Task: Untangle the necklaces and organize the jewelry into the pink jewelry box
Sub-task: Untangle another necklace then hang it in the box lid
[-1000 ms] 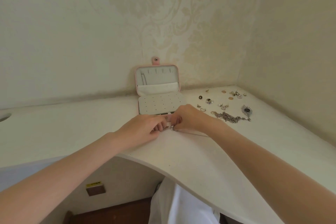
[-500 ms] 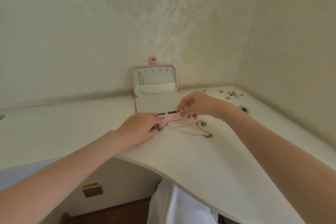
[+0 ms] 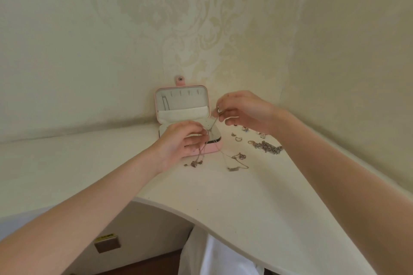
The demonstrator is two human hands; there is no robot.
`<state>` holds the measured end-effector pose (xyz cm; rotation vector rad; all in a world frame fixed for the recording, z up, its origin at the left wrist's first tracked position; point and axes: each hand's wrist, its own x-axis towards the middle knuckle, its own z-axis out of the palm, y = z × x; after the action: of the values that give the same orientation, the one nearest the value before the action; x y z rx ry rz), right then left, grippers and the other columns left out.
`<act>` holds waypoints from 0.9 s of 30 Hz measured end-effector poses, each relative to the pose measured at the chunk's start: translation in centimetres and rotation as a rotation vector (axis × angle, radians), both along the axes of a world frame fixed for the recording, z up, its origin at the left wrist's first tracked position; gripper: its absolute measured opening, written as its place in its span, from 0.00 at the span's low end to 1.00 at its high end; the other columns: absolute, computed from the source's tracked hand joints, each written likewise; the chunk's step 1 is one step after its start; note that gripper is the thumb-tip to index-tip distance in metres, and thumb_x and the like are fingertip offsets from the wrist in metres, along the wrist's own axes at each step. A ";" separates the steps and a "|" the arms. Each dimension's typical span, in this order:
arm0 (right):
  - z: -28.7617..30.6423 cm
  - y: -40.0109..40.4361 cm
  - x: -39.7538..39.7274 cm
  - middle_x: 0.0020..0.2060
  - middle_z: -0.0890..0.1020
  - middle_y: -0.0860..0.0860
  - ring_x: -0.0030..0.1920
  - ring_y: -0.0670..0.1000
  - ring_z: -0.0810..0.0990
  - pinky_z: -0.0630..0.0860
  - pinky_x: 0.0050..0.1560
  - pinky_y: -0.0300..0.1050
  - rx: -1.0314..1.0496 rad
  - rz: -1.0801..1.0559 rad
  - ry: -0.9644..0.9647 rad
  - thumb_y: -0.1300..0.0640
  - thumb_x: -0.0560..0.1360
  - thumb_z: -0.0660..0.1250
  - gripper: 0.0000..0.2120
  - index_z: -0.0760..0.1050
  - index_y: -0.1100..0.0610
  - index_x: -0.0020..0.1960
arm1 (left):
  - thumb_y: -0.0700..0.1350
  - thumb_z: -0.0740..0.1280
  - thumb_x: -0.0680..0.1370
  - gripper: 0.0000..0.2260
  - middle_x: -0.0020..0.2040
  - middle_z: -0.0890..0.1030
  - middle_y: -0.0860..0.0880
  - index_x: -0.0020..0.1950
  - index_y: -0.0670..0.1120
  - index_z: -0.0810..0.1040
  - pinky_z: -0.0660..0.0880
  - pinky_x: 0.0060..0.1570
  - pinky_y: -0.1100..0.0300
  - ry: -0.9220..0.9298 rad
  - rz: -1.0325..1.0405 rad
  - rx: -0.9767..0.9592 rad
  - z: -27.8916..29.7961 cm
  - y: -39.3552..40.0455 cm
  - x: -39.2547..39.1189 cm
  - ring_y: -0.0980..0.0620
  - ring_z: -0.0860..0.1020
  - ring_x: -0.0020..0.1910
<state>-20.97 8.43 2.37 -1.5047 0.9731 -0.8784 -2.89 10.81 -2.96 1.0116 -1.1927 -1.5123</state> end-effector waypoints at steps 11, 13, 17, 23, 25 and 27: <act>-1.4 0.2 -1.1 0.35 0.81 0.51 0.34 0.48 0.77 0.74 0.35 0.37 0.008 -0.025 0.020 0.65 0.74 0.67 0.04 0.77 0.58 0.43 | 0.39 0.62 0.79 0.03 0.32 0.74 0.47 0.46 0.44 0.74 0.60 0.20 0.68 -0.168 0.136 0.001 -1.2 -0.5 -1.1 0.58 0.65 0.20; -1.5 0.1 -1.2 0.35 0.81 0.52 0.34 0.48 0.77 0.74 0.36 0.37 0.017 -0.024 0.025 0.65 0.74 0.67 0.04 0.77 0.58 0.44 | 0.41 0.62 0.79 0.04 0.32 0.74 0.48 0.46 0.44 0.76 0.61 0.21 0.67 -0.273 0.112 -0.026 -1.4 -0.7 -1.0 0.57 0.66 0.22; -1.3 -0.1 -1.0 0.36 0.82 0.52 0.34 0.48 0.78 0.74 0.36 0.37 0.014 -0.007 0.012 0.65 0.75 0.66 0.03 0.77 0.59 0.44 | 0.43 0.67 0.76 0.05 0.28 0.69 0.54 0.50 0.45 0.81 0.62 0.24 0.67 -0.453 0.003 -0.121 -1.7 -0.5 -0.8 0.59 0.66 0.25; -1.4 -0.5 -0.9 0.35 0.81 0.52 0.34 0.48 0.78 0.74 0.36 0.38 0.024 0.006 0.000 0.66 0.75 0.65 0.03 0.77 0.59 0.45 | 0.45 0.73 0.72 0.04 0.35 0.66 0.48 0.45 0.47 0.84 0.61 0.27 0.73 -0.534 -0.029 -0.259 -1.6 -0.4 -1.4 0.58 0.66 0.32; -1.5 -0.6 -1.0 0.35 0.80 0.52 0.34 0.48 0.78 0.74 0.36 0.38 0.029 -0.002 -0.019 0.66 0.75 0.64 0.04 0.77 0.60 0.45 | 0.45 0.73 0.72 0.01 0.36 0.69 0.47 0.43 0.49 0.84 0.63 0.30 0.74 -0.536 -0.039 -0.276 -1.7 -0.4 -1.5 0.57 0.69 0.36; -1.5 -0.6 -1.2 0.33 0.79 0.52 0.34 0.49 0.77 0.74 0.36 0.38 0.027 -0.017 -0.031 0.66 0.76 0.63 0.05 0.77 0.60 0.45 | 0.44 0.72 0.73 0.01 0.34 0.74 0.52 0.42 0.48 0.84 0.66 0.32 0.75 -0.507 -0.041 -0.271 -1.8 -0.5 -1.5 0.61 0.72 0.34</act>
<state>-22.14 7.86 0.83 -1.4582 0.9731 -0.8953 -4.38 10.30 -4.73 1.2259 -1.7279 -1.1100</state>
